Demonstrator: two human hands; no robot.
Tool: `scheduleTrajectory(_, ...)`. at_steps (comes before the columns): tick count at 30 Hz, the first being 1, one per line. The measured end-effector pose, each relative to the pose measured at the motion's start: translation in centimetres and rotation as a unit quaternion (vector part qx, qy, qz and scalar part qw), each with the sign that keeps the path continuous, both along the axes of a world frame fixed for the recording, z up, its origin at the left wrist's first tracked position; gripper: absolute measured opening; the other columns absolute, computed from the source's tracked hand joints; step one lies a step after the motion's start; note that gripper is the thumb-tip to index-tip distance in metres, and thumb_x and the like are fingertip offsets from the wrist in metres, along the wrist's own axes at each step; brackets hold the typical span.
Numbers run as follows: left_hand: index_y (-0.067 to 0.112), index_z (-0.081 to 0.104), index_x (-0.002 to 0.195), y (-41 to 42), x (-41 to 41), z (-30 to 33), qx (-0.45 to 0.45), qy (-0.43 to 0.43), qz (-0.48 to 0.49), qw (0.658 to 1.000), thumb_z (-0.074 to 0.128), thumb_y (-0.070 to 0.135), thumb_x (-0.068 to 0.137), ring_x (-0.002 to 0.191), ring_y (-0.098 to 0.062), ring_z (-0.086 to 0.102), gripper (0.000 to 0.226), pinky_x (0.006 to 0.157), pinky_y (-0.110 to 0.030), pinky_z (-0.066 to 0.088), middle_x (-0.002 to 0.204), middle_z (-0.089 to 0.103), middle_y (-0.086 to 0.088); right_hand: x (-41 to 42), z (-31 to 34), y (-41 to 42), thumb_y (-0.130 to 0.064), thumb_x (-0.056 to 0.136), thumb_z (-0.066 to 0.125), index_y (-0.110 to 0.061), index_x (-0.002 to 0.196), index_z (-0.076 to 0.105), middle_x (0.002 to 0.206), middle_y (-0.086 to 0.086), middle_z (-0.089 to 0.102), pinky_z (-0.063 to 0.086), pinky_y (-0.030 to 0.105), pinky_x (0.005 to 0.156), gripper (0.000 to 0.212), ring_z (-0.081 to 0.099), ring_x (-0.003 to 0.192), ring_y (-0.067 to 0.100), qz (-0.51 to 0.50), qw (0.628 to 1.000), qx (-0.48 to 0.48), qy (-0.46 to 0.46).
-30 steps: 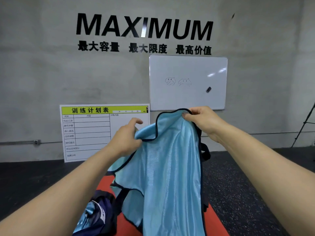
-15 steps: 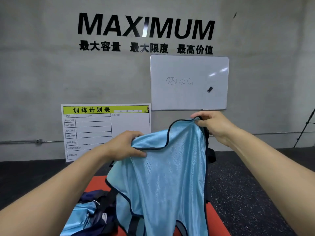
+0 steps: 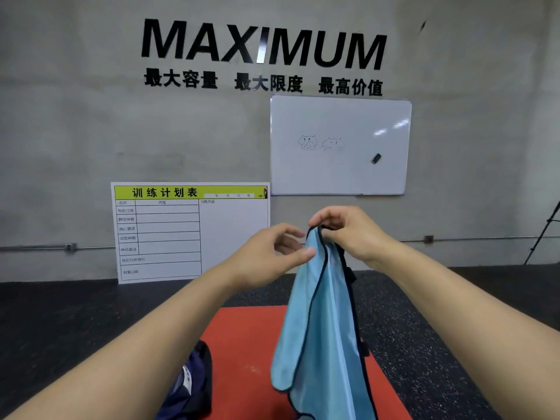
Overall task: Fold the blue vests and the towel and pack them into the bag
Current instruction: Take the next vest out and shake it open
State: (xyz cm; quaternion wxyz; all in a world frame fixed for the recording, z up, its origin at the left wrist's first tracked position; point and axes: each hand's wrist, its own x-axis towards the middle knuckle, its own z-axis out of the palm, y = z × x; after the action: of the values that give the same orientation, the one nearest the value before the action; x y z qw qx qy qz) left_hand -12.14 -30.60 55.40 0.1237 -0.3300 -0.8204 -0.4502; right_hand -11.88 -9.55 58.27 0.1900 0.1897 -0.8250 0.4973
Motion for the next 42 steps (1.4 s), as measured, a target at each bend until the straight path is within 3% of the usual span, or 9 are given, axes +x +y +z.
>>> scheduleTrajectory(5,0.025,0.056,0.129,0.8,-0.5,0.3,0.057,-0.008,-0.003,0.998,0.070,0.033,0.095,0.105,-0.003,0.067,0.038,0.091,-0.017,0.048,0.107,0.075,0.007,0.2,-0.2,-1.0,0.023,0.083,0.060,-0.011,0.106,0.064,0.088,0.005,0.074,0.052,0.025,0.085,0.041,0.067,0.084,0.012,0.069,0.997,-0.013,-0.025)
scheduleTrajectory(10,0.024,0.057,0.123,0.3,-1.2,0.2,0.048,0.016,0.019,0.999,0.067,0.006,0.093,0.088,-0.018,0.069,0.036,0.084,-0.025,0.053,0.090,0.076,0.001,0.3,-0.1,-1.0,0.022,0.083,0.063,-0.011,0.105,0.064,0.085,0.003,0.075,0.054,0.023,0.079,0.040,0.070,0.083,0.014,0.062,0.998,-0.002,-0.017)
scheduleTrajectory(15,0.029,0.054,0.099,0.1,-1.1,0.2,0.045,0.059,0.075,0.994,0.056,0.004,0.090,0.059,-0.010,0.051,0.026,0.054,-0.019,0.041,0.086,0.067,-0.006,0.2,-0.2,-0.8,0.019,0.087,0.059,-0.012,0.088,0.054,0.098,0.007,0.077,0.057,0.029,0.083,0.031,0.070,0.087,0.014,0.038,0.998,0.040,0.025)
scheduleTrajectory(21,0.025,0.066,0.082,0.5,-0.6,0.5,0.023,0.075,0.066,0.995,0.050,0.003,0.092,0.060,-0.011,0.043,0.029,0.058,-0.027,0.037,0.071,0.059,-0.004,0.1,-0.1,-1.5,0.008,0.083,0.057,-0.018,0.079,0.055,0.089,0.000,0.075,0.047,0.017,0.068,0.026,0.068,0.079,0.014,-0.045,0.985,0.129,0.108)
scheduleTrajectory(24,0.027,0.070,0.088,0.7,-0.3,0.4,0.035,0.082,0.073,0.993,0.069,0.027,0.091,0.058,-0.007,0.043,0.003,0.059,-0.023,0.038,0.067,0.057,0.007,-0.2,-0.2,-1.9,0.003,0.080,0.060,-0.020,0.079,0.054,0.088,0.002,0.074,0.054,0.032,0.072,0.023,0.070,0.084,0.020,-0.066,0.982,0.131,0.121)
scheduleTrajectory(26,0.027,0.067,0.093,0.6,-0.4,0.2,0.000,0.102,0.100,0.990,0.082,0.044,0.078,0.059,-0.005,0.046,0.027,0.056,-0.019,0.037,0.069,0.056,0.012,-0.3,-0.2,-2.1,0.001,0.080,0.061,-0.023,0.078,0.053,0.086,0.003,0.073,0.055,0.040,0.074,0.025,0.071,0.086,0.025,-0.071,0.984,0.117,0.112)
scheduleTrajectory(31,0.028,0.058,0.083,0.3,-1.1,-0.2,0.000,0.115,0.150,0.982,0.068,0.014,0.085,0.057,-0.011,0.052,0.018,0.057,-0.026,0.041,0.075,0.064,0.003,0.5,0.0,-2.1,0.008,0.085,0.055,-0.018,0.076,0.056,0.092,0.005,0.075,0.048,0.020,0.064,0.028,0.068,0.080,0.014,-0.047,0.988,0.115,0.091)
scheduleTrajectory(36,0.025,0.053,0.085,0.0,-1.0,0.2,0.013,0.112,0.135,0.984,0.058,0.007,0.087,0.059,-0.011,0.056,0.020,0.054,-0.024,0.039,0.081,0.067,-0.001,0.5,0.0,-1.5,0.012,0.086,0.046,-0.031,0.064,0.072,0.101,-0.010,0.074,0.051,0.050,0.091,0.055,0.066,0.100,0.036,0.001,0.981,0.187,0.055)
scheduleTrajectory(42,0.027,0.054,0.088,0.2,-1.0,-0.6,0.050,0.077,0.075,0.993,0.062,0.014,0.091,0.059,-0.009,0.051,0.016,0.057,-0.025,0.042,0.085,0.068,-0.007,0.6,0.2,-1.5,0.008,0.091,0.058,-0.020,0.098,0.081,0.097,-0.010,0.079,0.051,0.013,0.085,0.038,0.070,0.092,-0.001,0.015,0.990,0.130,0.050)
